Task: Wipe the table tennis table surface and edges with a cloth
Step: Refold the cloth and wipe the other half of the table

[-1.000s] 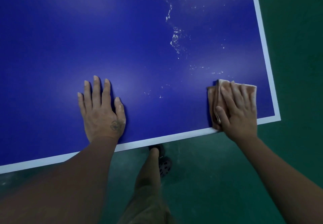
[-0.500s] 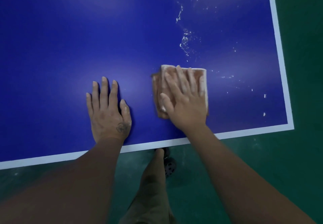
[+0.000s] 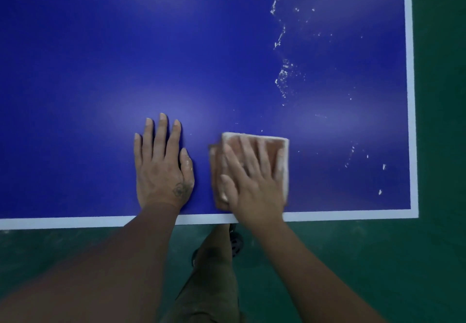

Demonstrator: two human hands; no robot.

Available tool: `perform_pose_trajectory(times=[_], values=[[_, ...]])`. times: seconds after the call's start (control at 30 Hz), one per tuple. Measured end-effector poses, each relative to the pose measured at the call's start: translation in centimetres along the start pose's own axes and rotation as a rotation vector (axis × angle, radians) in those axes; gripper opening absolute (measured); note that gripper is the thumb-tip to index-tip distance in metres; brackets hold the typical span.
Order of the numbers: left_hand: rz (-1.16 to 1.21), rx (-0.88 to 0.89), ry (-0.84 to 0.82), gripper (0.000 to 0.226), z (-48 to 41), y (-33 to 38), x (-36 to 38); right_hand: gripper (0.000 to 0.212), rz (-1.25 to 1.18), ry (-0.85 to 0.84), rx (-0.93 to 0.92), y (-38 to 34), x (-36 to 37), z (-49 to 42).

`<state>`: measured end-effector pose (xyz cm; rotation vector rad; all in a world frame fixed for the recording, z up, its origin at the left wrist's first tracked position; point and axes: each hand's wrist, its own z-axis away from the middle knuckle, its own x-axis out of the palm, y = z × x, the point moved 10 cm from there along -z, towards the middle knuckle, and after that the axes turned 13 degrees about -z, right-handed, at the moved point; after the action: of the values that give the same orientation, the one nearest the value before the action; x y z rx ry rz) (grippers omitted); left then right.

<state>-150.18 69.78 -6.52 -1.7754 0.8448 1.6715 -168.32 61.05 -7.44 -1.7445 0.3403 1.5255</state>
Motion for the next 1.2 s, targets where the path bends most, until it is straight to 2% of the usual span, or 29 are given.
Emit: perform_pose_trajectory(times=[0.1,0.23,0.4,0.47,0.57,0.7,0.8,0.9,1.0,1.1,1.2], values=[[-0.001,0.001,0.006,0.062,-0.1,0.1,0.0,0.063,-0.069,0.027,0.007,-0.6,0.2,-4.5],[-0.001,-0.008,0.002,0.062,-0.1,0.1,0.0,0.061,-0.003,0.068,0.043,4.9,-2.2,-7.3],[0.012,-0.020,-0.010,0.062,-0.1,0.0,0.0,0.063,0.028,0.058,0.367,17.1,-6.3,-6.7],[0.021,-0.022,-0.014,0.062,-0.1,0.0,0.1,0.064,0.045,0.055,0.407,18.9,-7.1,-5.5],[0.025,-0.026,-0.012,0.062,-0.1,-0.1,0.1,0.064,0.051,0.061,0.367,16.7,-6.7,-4.5],[0.033,-0.024,-0.005,0.062,-0.1,-0.1,0.2,0.060,0.057,0.011,0.068,7.0,-3.4,-6.2],[0.045,-0.023,0.002,0.061,-0.1,-0.1,0.2,0.060,-0.025,-0.030,-0.079,0.8,-1.1,-8.6],[0.040,-0.013,0.005,0.061,-0.1,-0.1,0.3,0.061,-0.080,-0.043,-0.114,0.0,-0.6,-11.3],[0.034,-0.013,-0.007,0.061,-0.1,-0.2,0.3,0.061,-0.042,0.006,-0.037,4.5,-2.4,-13.4],[0.029,-0.013,-0.027,0.061,-0.1,-0.2,0.5,0.062,0.001,0.057,0.158,12.6,-5.3,-15.0],[0.059,-0.033,-0.020,0.058,-0.3,-0.3,0.3,0.065,0.019,0.037,0.284,18.9,-7.7,-15.7]])
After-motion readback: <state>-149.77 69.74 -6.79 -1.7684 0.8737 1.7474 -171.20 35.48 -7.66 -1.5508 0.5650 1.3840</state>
